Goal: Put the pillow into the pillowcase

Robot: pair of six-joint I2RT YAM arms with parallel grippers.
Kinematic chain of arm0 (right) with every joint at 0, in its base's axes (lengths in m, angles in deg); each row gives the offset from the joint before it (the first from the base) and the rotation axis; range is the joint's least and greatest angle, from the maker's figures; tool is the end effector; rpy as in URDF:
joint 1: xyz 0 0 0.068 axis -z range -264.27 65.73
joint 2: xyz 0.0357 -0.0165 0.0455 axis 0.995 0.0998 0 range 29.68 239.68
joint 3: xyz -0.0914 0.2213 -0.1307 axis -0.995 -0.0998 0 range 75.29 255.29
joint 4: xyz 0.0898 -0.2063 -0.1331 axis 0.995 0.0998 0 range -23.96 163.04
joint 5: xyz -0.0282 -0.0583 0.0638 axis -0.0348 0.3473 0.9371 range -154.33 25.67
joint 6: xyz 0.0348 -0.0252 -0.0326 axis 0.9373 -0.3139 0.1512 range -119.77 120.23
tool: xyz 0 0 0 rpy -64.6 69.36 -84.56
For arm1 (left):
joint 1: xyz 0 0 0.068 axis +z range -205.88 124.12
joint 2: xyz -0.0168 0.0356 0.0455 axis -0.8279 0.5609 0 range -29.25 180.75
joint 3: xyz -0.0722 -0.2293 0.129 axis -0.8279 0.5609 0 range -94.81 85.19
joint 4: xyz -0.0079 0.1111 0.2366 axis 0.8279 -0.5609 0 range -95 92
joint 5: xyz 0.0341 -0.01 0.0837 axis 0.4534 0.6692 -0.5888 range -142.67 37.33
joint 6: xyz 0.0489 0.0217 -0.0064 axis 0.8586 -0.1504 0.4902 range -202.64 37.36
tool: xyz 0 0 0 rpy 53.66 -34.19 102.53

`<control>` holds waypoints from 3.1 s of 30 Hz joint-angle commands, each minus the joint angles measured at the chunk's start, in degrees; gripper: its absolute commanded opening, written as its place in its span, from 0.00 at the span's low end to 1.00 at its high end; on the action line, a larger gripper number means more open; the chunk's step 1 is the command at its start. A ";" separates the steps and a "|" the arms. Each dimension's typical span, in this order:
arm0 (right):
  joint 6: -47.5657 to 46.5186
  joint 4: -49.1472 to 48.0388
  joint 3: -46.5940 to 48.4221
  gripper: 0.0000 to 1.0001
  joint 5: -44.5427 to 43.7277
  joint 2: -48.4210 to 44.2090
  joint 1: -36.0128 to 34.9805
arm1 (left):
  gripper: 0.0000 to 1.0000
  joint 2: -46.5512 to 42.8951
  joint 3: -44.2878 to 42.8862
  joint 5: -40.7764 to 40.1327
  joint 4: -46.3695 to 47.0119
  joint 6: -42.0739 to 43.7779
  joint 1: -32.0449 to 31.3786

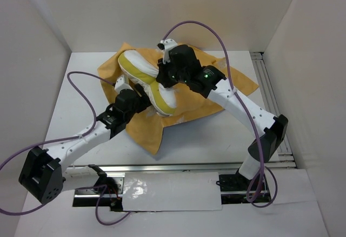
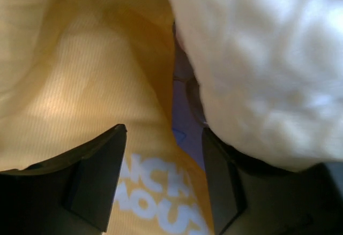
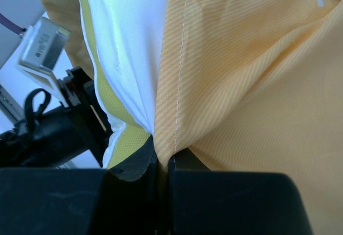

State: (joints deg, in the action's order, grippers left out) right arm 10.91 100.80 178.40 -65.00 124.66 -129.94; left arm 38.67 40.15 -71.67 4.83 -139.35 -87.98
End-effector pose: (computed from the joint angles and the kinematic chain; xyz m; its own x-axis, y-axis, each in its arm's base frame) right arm 0.2623 0.2678 0.4214 -0.4389 -0.1842 -0.8794 -0.6377 0.7534 0.1604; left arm 0.2358 -0.1342 0.2812 -0.3629 -0.7054 -0.6089 -0.1093 0.6812 -0.7239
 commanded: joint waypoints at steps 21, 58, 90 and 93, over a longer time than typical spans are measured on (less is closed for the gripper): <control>8.04 -13.32 -1.68 0.00 21.85 -9.19 2.34 | 0.90 21.46 -4.26 -12.20 31.89 8.81 -1.92; 4.62 -3.57 -10.74 0.00 -27.11 12.58 -0.47 | 0.00 -19.49 -4.71 0.28 -26.56 15.41 14.86; 11.28 -20.68 -15.57 0.00 11.90 10.94 2.96 | 0.29 -11.57 3.62 16.27 -17.70 16.99 11.89; 13.92 -23.33 -15.57 0.00 15.69 8.65 4.71 | 0.43 -11.58 6.18 17.07 -12.43 14.97 9.17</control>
State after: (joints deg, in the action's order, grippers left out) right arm 19.72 86.09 162.42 -57.63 139.90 -126.20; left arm 28.24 44.70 -57.34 -16.85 -123.50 -76.77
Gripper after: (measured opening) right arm 0.068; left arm 0.410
